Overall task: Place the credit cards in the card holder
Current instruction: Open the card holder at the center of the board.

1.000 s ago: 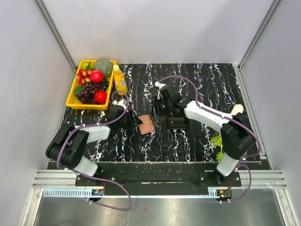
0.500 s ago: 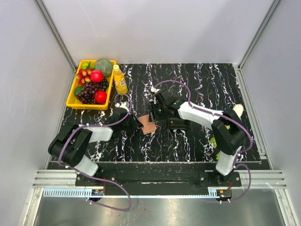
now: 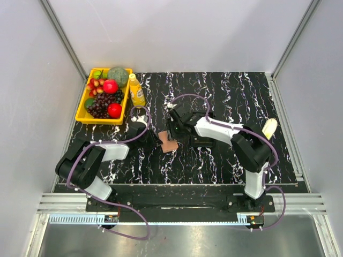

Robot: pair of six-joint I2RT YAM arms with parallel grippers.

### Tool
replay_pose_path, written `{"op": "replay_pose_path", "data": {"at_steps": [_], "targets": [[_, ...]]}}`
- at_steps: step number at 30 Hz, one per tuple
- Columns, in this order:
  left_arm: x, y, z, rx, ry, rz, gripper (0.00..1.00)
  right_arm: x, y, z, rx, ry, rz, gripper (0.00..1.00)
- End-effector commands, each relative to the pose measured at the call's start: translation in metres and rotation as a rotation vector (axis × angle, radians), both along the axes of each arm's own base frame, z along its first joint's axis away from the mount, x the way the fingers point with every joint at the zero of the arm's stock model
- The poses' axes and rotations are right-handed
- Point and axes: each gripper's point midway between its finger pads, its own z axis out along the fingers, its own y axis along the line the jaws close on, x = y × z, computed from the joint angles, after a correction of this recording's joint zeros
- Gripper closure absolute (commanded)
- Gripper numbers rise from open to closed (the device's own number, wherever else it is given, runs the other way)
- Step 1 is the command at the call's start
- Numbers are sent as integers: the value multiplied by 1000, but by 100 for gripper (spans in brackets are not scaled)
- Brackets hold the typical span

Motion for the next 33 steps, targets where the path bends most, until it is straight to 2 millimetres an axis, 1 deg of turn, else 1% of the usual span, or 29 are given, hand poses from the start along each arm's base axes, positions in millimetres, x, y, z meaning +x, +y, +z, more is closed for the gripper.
{"op": "replay_pose_path", "data": {"at_steps": [1,5,7,8,10,12,14,17,18,21,23,28,33], "targets": [[11,-3,10,17,-31,16,98,9,7,0,-38,-47,-61,52],[12,-3,10,27,-22,15,99,13,6,-5,-74,-79,-96,52],[12,-5,12,21,-22,13,100,18,6,-5,-86,-104,-100,53],[11,-5,11,24,-19,9,100,20,8,-3,-89,-117,-96,55],[11,-6,11,26,-18,12,100,22,10,1,-83,-133,-91,55],[10,-5,8,31,-13,12,100,21,20,8,-42,-133,-67,53],[10,-6,7,30,-9,13,100,21,27,11,-43,-152,-59,51],[10,-6,5,28,-2,11,100,21,29,-2,-74,-141,-55,50],[10,-7,5,26,-2,12,100,20,27,-9,-96,-126,-53,50],[11,-7,7,21,-4,15,100,20,20,-18,-142,-121,-55,50],[11,-6,6,23,-1,21,100,19,16,-15,-148,-132,-61,53],[13,-6,9,27,-5,25,100,18,10,-9,-155,-154,-64,53],[15,-5,11,40,-10,29,100,14,8,-15,-183,-141,-49,54]]}}
